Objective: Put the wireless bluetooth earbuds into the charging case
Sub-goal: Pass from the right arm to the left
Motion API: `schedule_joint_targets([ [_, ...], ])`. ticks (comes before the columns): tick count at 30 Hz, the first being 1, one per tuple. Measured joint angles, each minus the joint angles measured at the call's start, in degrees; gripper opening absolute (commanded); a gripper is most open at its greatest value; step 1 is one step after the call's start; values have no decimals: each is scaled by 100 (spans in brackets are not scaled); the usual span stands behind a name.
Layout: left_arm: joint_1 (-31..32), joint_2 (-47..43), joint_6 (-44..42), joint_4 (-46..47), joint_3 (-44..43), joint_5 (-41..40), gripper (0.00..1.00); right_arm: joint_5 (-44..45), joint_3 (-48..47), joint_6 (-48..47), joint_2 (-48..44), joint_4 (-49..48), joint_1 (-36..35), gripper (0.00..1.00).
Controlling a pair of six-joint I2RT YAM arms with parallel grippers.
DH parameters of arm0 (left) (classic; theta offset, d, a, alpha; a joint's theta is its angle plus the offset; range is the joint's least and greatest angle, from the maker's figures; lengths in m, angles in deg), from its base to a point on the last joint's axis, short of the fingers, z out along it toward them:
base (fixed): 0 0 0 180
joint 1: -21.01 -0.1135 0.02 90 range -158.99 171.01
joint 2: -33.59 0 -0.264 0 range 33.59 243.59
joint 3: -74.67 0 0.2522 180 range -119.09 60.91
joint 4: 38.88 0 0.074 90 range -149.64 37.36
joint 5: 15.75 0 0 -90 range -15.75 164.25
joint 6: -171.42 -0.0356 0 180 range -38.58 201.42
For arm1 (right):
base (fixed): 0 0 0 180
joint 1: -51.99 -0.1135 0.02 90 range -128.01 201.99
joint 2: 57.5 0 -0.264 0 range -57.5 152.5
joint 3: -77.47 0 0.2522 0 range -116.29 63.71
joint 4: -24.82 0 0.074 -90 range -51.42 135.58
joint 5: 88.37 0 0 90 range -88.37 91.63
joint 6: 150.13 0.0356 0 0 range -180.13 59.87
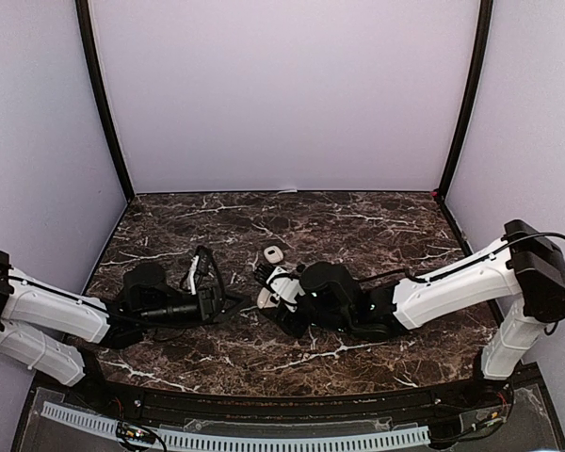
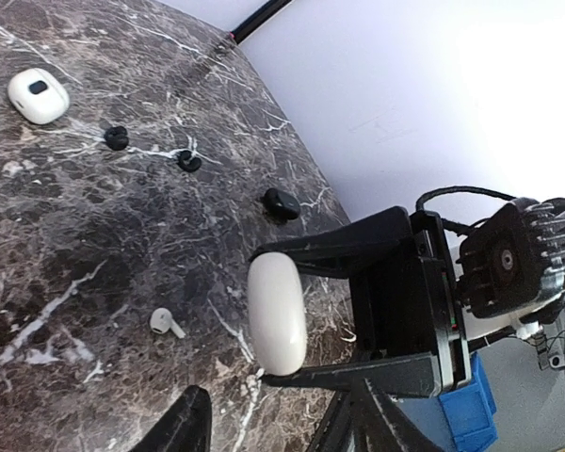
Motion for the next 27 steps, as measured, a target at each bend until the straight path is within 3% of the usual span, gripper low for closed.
schedule_joint_targets([
  [8,144,721,144,544,-249,389,53,374,114,94,-2,-654,-127,43],
  [19,144,846,127,568,-420,339,53,328,256,-28,-2,-887,-181,43],
  [27,144,933,28,409,-656,205,42,116,337,-157,-2,-966,-234,43],
])
